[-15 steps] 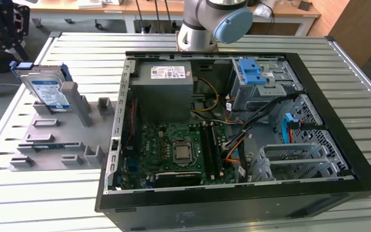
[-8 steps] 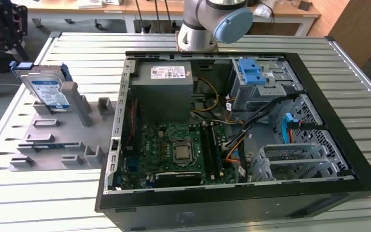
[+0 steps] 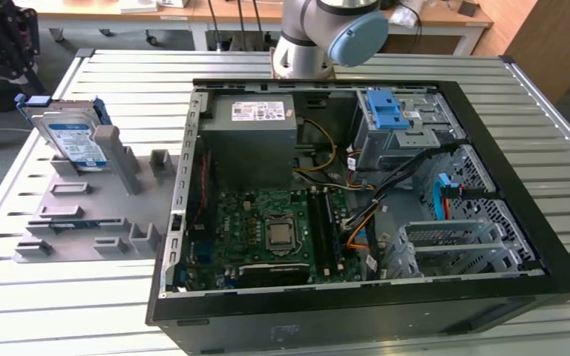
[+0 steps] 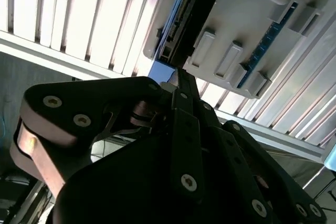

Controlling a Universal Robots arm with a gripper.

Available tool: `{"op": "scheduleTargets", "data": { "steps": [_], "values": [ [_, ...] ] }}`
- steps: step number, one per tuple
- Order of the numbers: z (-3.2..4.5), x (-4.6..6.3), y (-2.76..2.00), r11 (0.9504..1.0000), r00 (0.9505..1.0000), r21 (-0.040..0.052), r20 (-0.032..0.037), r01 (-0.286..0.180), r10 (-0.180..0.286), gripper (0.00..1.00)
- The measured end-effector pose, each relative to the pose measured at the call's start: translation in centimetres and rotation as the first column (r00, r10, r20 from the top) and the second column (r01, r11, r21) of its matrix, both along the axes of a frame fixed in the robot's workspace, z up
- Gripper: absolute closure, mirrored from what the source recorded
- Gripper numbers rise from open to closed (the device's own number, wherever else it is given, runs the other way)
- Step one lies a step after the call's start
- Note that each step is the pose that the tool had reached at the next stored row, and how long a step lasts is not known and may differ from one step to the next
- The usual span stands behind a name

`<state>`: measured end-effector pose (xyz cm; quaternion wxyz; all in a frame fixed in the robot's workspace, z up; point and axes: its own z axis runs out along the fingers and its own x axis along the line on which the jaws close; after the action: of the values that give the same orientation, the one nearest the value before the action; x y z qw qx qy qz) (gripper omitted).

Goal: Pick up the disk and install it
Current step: 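Pick up the disk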

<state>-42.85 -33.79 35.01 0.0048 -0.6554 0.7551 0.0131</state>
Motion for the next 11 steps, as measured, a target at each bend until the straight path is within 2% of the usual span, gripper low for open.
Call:
{"op": "scheduleTargets", "data": {
  "steps": [3,11],
  "values": [
    [-0.01,0.0,0.0,0.9991,0.9991,0.0,0.0,-0.043,0.043,0.89],
    [-0.02,0.0,0.0,0.9988,0.9988,0.0,0.0001,-0.049,0.049,0.89]
  ]
}}
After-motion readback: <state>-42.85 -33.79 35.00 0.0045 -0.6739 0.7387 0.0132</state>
